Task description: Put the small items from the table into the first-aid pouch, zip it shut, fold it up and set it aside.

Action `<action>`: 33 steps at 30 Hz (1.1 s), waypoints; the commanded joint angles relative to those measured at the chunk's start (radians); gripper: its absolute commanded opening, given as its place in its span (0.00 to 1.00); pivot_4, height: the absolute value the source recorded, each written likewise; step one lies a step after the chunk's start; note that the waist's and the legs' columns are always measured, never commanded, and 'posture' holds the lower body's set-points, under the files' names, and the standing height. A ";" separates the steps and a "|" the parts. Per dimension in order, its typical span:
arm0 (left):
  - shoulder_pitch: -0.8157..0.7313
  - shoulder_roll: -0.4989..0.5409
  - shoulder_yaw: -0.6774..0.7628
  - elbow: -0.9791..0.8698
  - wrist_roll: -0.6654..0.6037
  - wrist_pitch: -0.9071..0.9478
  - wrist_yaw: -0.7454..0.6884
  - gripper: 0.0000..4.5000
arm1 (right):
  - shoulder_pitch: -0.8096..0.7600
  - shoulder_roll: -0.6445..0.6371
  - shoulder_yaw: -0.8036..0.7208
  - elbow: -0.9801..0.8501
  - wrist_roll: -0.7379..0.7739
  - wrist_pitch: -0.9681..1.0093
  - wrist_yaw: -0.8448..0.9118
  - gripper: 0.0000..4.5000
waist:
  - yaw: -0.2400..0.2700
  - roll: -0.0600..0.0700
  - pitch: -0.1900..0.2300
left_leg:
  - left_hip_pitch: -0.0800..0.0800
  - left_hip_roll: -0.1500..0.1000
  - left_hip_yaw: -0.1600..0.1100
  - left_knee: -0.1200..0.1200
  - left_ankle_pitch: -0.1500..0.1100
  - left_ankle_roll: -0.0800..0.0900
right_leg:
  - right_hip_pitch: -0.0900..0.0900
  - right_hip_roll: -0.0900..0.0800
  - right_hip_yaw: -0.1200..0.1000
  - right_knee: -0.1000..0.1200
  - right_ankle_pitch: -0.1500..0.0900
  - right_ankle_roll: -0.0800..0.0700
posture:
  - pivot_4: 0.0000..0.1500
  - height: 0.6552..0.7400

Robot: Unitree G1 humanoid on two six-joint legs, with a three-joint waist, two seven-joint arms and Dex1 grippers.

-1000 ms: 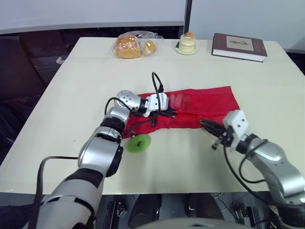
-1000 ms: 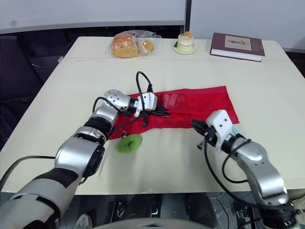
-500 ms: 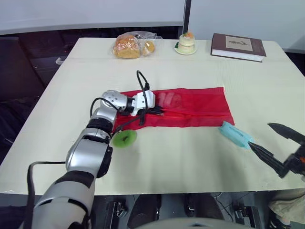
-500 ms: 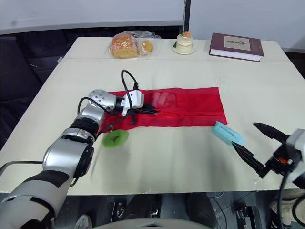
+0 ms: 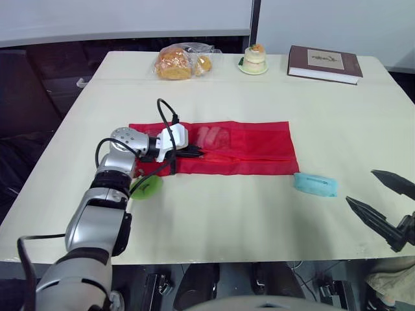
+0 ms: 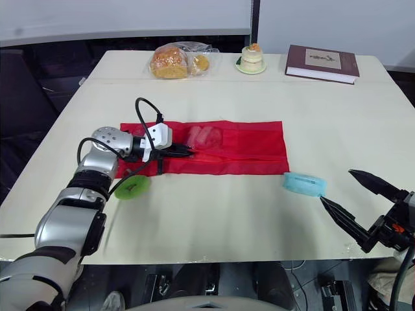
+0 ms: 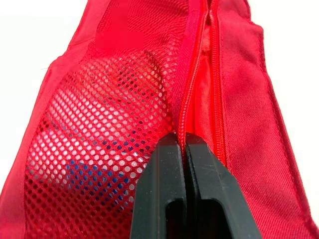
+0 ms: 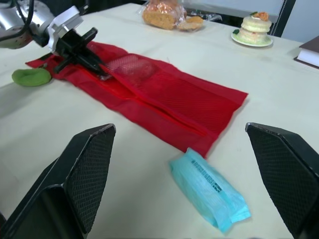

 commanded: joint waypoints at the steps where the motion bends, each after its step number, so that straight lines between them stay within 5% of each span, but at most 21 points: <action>1: -0.002 0.024 0.025 -0.049 -0.028 0.035 -0.001 0.00 | -0.016 -0.026 0.009 -0.028 0.026 -0.014 -0.009 0.99 | 0.002 0.000 0.000 | 0.000 0.000 0.000 0.000 0.000 0.000 | 0.000 0.000 0.000 0.000 0.000 0.000 | 1.00 0.87; 12: -0.018 0.033 0.037 -0.115 -0.076 0.112 -0.050 0.95 | -0.092 -0.126 0.090 -0.068 0.118 0.016 -0.034 1.00 | 0.020 0.000 0.000 | 0.000 0.000 0.001 0.001 0.000 0.000 | 0.000 0.000 0.000 0.000 0.000 0.000 | 1.00 0.87; 22: -0.022 -0.061 0.007 -0.390 -0.143 0.263 -0.007 0.98 | -0.054 -0.096 0.072 -0.058 -0.013 -0.001 -0.112 1.00 | 0.024 0.000 0.000 | 0.000 -0.001 0.000 0.002 0.000 0.000 | 0.001 -0.001 0.000 0.000 0.000 0.000 | 1.00 0.87; 33: -0.181 -0.311 -0.152 -0.036 0.083 0.042 0.219 0.98 | -0.007 -0.056 0.065 -0.103 -0.038 0.006 -0.179 1.00 | 0.022 -0.001 0.000 | 0.000 -0.002 0.000 0.001 0.000 0.000 | 0.001 0.001 0.000 0.000 0.000 0.000 | 1.00 0.87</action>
